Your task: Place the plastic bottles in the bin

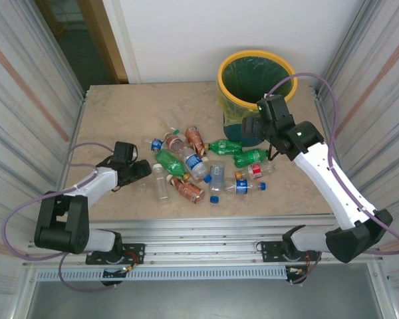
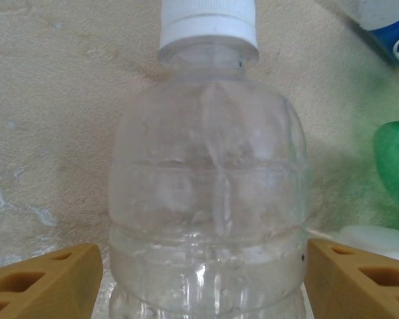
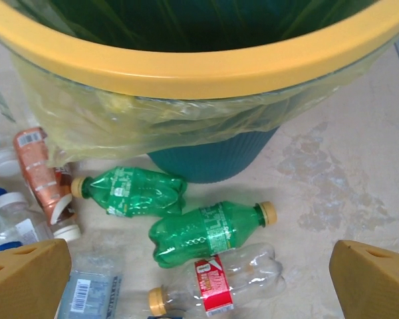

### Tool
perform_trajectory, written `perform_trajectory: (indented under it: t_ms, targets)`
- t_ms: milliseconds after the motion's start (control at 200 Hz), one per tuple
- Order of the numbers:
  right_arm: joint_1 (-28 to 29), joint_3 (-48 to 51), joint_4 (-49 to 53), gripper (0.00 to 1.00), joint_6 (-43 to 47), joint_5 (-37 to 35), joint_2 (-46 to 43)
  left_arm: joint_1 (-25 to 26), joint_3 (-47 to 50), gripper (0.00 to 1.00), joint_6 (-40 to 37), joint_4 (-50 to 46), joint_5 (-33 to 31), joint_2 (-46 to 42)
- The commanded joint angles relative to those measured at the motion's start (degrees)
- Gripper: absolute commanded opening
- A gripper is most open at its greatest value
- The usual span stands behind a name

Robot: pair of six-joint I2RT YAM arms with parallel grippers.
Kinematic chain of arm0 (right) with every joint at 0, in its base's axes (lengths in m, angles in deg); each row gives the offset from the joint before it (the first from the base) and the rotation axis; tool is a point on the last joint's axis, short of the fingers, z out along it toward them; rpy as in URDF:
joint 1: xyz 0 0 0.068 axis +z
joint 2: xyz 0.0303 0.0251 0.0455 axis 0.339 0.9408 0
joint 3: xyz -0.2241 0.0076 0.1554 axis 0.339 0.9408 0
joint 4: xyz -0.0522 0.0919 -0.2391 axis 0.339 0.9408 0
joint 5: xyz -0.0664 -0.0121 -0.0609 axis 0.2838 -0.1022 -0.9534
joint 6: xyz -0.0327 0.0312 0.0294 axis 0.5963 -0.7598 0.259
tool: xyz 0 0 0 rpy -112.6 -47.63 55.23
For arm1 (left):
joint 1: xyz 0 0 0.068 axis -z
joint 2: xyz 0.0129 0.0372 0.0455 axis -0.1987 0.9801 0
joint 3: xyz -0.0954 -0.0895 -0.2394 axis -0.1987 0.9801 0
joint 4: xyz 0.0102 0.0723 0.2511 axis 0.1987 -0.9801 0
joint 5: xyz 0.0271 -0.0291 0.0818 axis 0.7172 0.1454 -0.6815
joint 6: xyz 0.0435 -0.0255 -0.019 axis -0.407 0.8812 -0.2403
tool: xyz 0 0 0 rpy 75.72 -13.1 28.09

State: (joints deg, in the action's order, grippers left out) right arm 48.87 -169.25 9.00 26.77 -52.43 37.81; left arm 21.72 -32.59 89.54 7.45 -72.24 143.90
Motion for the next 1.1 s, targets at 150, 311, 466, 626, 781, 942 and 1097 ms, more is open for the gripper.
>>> perform_trajectory:
  t_ms: [150, 311, 466, 626, 781, 942, 1097]
  targets:
    - [2.85, 1.74, -2.31, 0.98, -3.62, -2.25, -3.01, 0.26, -0.24, 0.66, -0.50, 1.26, -1.21, 3.07]
    - [5.34, 2.66, -4.35, 0.98, -4.30, -1.49, -3.89, 0.20, -0.84, 0.55, -1.26, 0.84, -1.30, 3.71]
    - [7.77, 3.63, -6.84, 0.98, -4.69, 0.66, -4.23, 0.20, -0.99, 0.46, -2.54, -0.27, -1.77, -0.39]
    - [9.26, 4.68, -10.52, 0.98, -4.58, 4.12, -4.58, 0.20, -0.99, 0.43, -5.20, -1.80, -1.62, -10.74]
    - [10.11, 5.63, -15.20, 0.98, -4.54, 10.86, -4.21, 0.95, -0.63, 0.40, -7.93, 0.57, 2.92, -22.26]
    - [10.93, 6.08, -21.62, 0.98, -4.61, 20.20, -2.99, 4.97, -0.04, 0.37, -12.47, 6.44, 9.09, -30.72]
    - [12.46, 5.47, -27.84, 0.98, -4.95, 29.09, -0.68, 9.21, 1.50, 0.35, -14.16, 14.95, 15.46, -35.61]
